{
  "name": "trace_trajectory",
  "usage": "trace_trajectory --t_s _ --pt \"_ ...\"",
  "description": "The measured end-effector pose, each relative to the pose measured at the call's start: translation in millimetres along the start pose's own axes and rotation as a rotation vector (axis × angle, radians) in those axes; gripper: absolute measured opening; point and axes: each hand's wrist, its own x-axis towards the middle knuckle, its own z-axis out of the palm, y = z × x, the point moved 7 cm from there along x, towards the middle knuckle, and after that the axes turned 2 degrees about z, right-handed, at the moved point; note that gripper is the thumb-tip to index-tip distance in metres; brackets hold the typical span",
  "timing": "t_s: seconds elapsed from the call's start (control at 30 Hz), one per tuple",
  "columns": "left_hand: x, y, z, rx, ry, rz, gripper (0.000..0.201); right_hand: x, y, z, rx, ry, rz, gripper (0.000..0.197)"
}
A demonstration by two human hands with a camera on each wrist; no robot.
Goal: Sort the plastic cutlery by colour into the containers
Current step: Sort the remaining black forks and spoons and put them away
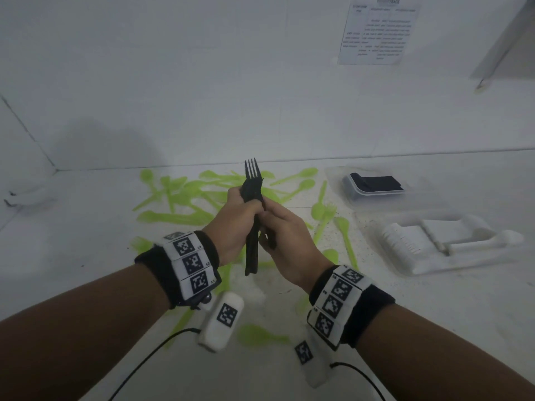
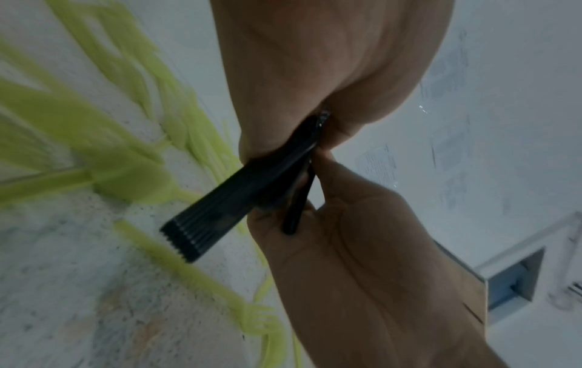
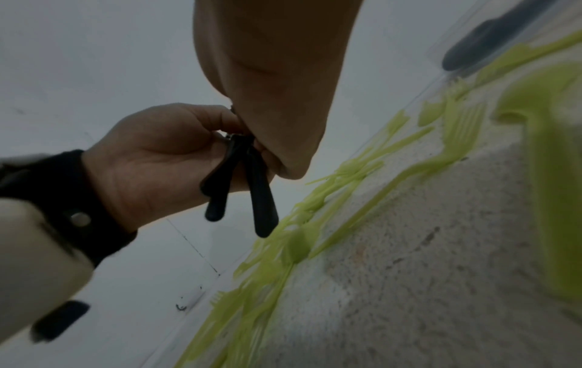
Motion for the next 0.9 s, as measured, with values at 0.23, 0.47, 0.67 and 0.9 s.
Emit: trace_trajectory --t_s 0.23,0.47,0.67,0.9 --pt "6 -4 -9 -0.095 0.051 -0.041 0.019 4 -7 -23 -0.158 0.25 -0.042 0.053" --pt "11 6 -13 -0.19 0.156 0.021 0.018 -10 -3 13 -0.322 0.025 -0.028 0.045" --pt "8 10 -17 -0.149 0.174 0.057 0.013 -3 -8 7 -0.376 0.169 -0.137 0.04" --pt "6 13 -26 -0.139 0.215 0.102 0.02 2 -8 2 -0.252 0.136 -0.117 0.049"
